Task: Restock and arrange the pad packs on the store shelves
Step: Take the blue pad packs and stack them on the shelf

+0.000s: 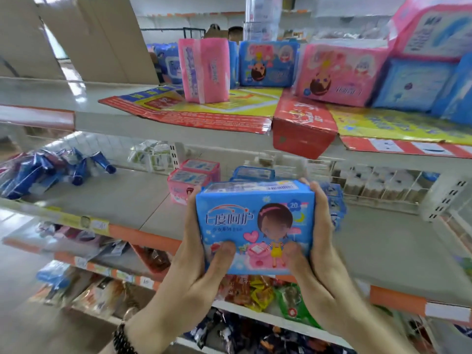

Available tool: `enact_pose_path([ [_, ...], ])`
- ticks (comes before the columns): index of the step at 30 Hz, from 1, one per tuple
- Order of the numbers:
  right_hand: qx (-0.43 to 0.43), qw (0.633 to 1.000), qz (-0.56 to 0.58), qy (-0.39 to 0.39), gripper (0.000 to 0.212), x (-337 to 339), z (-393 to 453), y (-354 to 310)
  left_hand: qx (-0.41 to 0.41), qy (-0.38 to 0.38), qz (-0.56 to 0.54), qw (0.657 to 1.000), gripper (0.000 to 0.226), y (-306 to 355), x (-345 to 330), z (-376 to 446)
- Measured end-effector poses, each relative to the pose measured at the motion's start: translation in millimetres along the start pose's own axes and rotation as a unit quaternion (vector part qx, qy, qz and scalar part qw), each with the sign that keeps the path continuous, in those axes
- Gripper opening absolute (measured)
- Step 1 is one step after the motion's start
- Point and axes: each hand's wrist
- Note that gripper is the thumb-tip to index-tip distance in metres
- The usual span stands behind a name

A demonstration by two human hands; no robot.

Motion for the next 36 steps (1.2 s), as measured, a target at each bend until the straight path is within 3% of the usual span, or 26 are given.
enact_pose_path([
  [4,-0.041,0.999,0.016,-0.016,0.065,-5,-9,13,0.022,0.02,0.012,1.0,0.06,-11,-5,-8],
  [17,-0.166,0.984,0.058,0.001,0.056,-39,-11,24,0.074,-0.041,-0.032,0.996,0.073,-54,15,3],
  [20,-0.172,0.983,0.071,-0.007,0.065,-55,-9,21,0.08,-0.047,-0.043,0.995,0.071,-68,29,2],
  [36,-0.24,0.968,-0.062,0.041,0.062,-132,5,32,0.08,-0.106,-0.085,0.988,0.077,-147,84,11],
])
Point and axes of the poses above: each hand's wrist, its own z-axis towards the middle knuckle, its own x-axis out of the back of the hand, y = z × x, and after that the axes turned 2 degrees about -y, right-handed
